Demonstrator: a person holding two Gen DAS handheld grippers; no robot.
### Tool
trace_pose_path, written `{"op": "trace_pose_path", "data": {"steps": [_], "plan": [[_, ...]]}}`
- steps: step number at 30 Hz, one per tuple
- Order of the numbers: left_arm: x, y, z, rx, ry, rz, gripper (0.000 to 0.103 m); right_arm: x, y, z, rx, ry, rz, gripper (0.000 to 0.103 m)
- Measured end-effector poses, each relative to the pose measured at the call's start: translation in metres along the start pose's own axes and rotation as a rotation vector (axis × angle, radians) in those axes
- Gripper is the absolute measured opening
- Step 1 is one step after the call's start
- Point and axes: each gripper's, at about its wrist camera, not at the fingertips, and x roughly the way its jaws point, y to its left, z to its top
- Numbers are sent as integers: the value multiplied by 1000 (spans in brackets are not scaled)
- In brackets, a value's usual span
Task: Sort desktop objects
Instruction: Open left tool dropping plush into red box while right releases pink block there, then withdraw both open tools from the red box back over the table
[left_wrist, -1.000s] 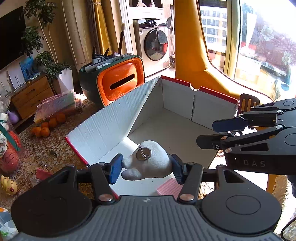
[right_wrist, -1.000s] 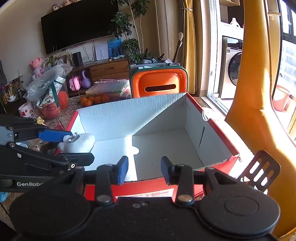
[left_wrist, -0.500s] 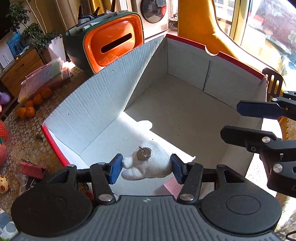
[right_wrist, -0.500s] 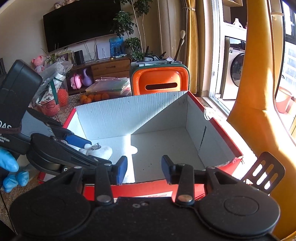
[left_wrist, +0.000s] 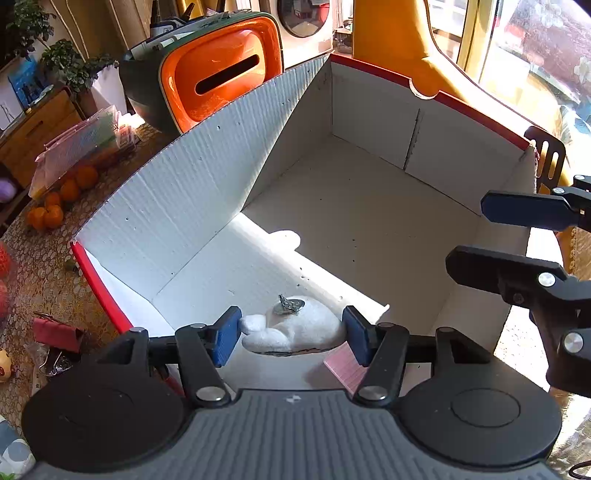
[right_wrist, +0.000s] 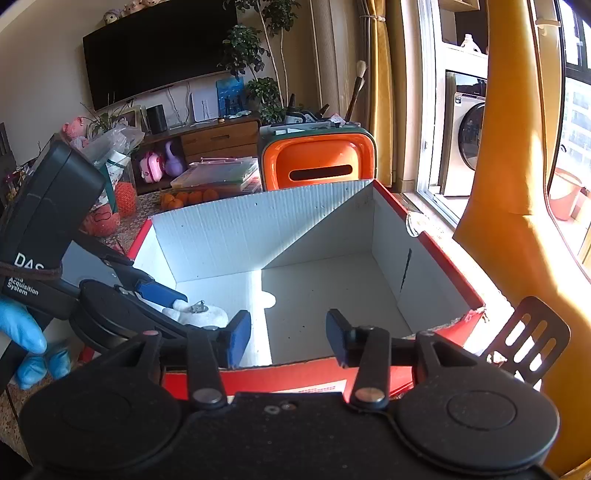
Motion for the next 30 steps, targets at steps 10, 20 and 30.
{"op": "trace_pose_path", "data": {"steps": [10, 20, 30], "plan": [[-15, 4, -3, -38, -60, -21, 67, -5, 3, 1, 1, -7, -5, 51], [-48, 10, -13, -79, -147, -54, 85, -20, 11, 6, -1, -30, -6, 51], [-98, 20, -39, -134, -257, -60, 85, -45, 30, 10, -19, -64, 4, 55]]}}
